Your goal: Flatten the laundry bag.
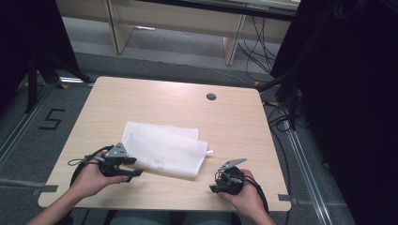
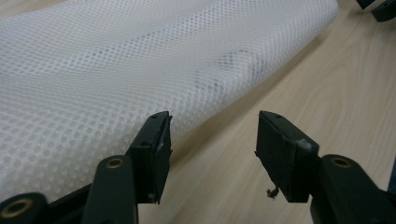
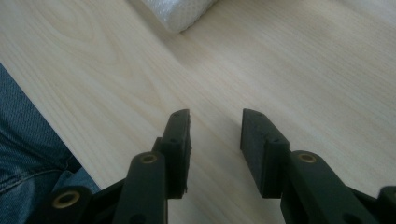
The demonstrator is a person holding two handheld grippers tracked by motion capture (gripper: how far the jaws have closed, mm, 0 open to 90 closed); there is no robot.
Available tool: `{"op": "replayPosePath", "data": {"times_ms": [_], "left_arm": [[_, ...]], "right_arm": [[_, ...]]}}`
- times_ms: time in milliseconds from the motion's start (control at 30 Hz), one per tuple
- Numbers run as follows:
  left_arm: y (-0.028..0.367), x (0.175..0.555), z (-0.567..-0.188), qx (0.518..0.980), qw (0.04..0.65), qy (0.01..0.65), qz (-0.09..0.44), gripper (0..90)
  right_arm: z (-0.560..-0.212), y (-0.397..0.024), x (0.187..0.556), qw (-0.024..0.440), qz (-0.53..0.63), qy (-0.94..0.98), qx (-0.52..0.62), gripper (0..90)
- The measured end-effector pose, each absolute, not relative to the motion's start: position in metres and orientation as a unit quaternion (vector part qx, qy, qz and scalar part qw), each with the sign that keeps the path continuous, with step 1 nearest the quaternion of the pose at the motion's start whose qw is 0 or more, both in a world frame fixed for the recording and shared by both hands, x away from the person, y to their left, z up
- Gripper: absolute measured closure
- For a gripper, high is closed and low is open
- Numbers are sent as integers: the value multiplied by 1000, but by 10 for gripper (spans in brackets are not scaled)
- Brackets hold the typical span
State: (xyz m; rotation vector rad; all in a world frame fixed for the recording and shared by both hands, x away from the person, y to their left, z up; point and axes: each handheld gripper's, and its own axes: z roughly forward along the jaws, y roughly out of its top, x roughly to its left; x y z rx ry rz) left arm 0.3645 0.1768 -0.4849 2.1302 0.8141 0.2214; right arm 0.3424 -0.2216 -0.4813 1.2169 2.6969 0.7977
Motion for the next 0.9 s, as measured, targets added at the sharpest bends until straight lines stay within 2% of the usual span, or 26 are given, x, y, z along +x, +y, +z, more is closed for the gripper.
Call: {"op": "replayPosePath", "data": {"times_ms": [67, 200, 333, 467, 500, 533, 600, 633, 900], "left_arm": [[176, 365, -485, 845, 414, 328, 85, 468], [180, 368, -483, 842, 415, 332, 93, 565], [182, 369, -482, 820, 432, 362, 96, 581], [189, 370, -480, 821, 428, 364, 102, 605], [191, 369, -478, 820, 427, 365, 107, 635], [196, 369, -475, 820, 420, 372, 110, 703], [197, 369, -474, 821, 416, 375, 111, 735], [199, 369, -473, 821, 412, 378, 115, 786], [195, 390, -475, 824, 389, 396, 113, 812]], "right_arm": [[-481, -221, 342, 34, 258, 877, 403, 648], [-478, -221, 343, 38, 269, 877, 396, 711], [-475, -216, 346, 38, 267, 880, 392, 813], [-470, -210, 346, 37, 267, 879, 393, 845], [-469, -208, 346, 43, 270, 880, 388, 859], [-465, -203, 346, 45, 270, 881, 385, 896], [-464, -201, 347, 44, 270, 883, 381, 900], [-462, -195, 348, 36, 266, 884, 383, 900], [-464, -166, 358, 16, 257, 895, 363, 900]]}}
